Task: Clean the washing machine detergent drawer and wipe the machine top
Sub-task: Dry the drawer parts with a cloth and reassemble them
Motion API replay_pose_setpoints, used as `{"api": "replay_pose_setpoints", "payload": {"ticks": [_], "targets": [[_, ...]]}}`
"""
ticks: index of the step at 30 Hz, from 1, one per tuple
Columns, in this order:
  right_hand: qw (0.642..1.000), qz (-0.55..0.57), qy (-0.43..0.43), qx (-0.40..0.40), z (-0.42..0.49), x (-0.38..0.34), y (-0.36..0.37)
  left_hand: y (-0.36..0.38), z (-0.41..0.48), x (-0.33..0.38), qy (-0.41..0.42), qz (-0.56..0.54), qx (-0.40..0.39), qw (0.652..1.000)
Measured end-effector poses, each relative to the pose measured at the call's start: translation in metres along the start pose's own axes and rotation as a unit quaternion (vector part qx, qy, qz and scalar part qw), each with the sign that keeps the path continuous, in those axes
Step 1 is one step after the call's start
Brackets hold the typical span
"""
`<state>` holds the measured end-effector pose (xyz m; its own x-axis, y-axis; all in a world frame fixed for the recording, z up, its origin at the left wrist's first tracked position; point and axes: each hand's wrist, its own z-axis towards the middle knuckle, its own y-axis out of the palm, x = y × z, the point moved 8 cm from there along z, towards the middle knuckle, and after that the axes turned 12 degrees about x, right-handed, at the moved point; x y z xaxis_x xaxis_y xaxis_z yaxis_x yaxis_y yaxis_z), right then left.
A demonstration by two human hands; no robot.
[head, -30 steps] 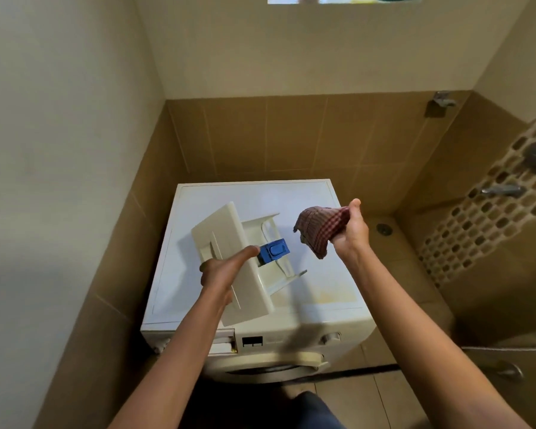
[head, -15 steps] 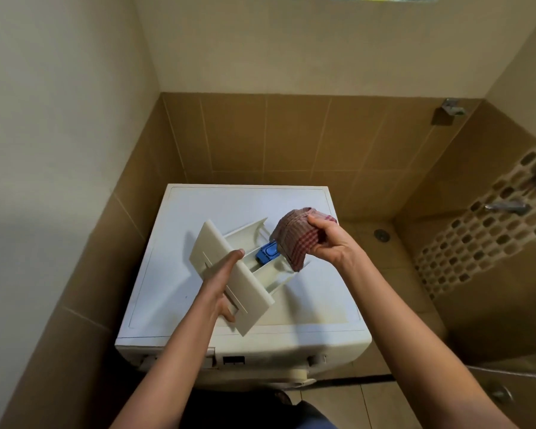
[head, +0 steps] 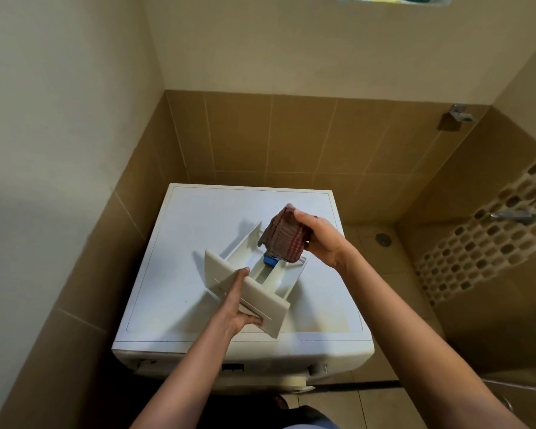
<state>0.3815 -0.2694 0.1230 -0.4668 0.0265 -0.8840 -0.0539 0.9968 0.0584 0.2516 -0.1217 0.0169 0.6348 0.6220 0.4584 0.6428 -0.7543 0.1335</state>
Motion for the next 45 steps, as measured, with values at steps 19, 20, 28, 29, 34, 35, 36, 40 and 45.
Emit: {"api": "replay_pose_setpoints", "payload": {"ticks": [19, 20, 28, 29, 34, 35, 36, 40, 45], "targets": [[0.978, 0.181, -0.097, 0.043, 0.008, -0.039, -0.024, -0.005, -0.024, 0.074, 0.409, 0.202, 0.206, 0.866], [0.981, 0.163, -0.101, 0.020, 0.007, -0.042, -0.023, 0.006, -0.041, 0.094, 0.508, 0.208, 0.181, 0.816], [0.984, 0.034, -0.111, -0.133, -0.011, -0.061, 0.000, 0.122, -0.086, 0.145, 0.493, 0.403, -0.182, 0.749], [0.984, 0.028, -0.107, -0.137, -0.010, -0.061, 0.000, 0.126, -0.084, 0.147, 0.486, 0.426, -0.190, 0.739], [0.985, 0.022, -0.056, -0.161, -0.018, -0.045, -0.003, 0.129, -0.078, 0.155, 0.492, 0.541, -0.177, 0.659], [0.984, -0.006, -0.054, -0.167, -0.020, -0.042, -0.002, 0.128, -0.077, 0.154, 0.491, 0.560, -0.170, 0.646], [0.982, -0.046, -0.052, -0.173, -0.022, -0.040, 0.000, 0.128, -0.078, 0.154, 0.494, 0.571, -0.166, 0.635], [0.962, -0.186, 0.009, -0.201, -0.023, -0.017, -0.006, 0.131, -0.089, 0.160, 0.508, 0.546, -0.200, 0.635], [0.972, -0.081, 0.011, -0.221, -0.031, -0.017, -0.019, 0.124, -0.087, 0.174, 0.551, 0.459, -0.183, 0.672]]}}
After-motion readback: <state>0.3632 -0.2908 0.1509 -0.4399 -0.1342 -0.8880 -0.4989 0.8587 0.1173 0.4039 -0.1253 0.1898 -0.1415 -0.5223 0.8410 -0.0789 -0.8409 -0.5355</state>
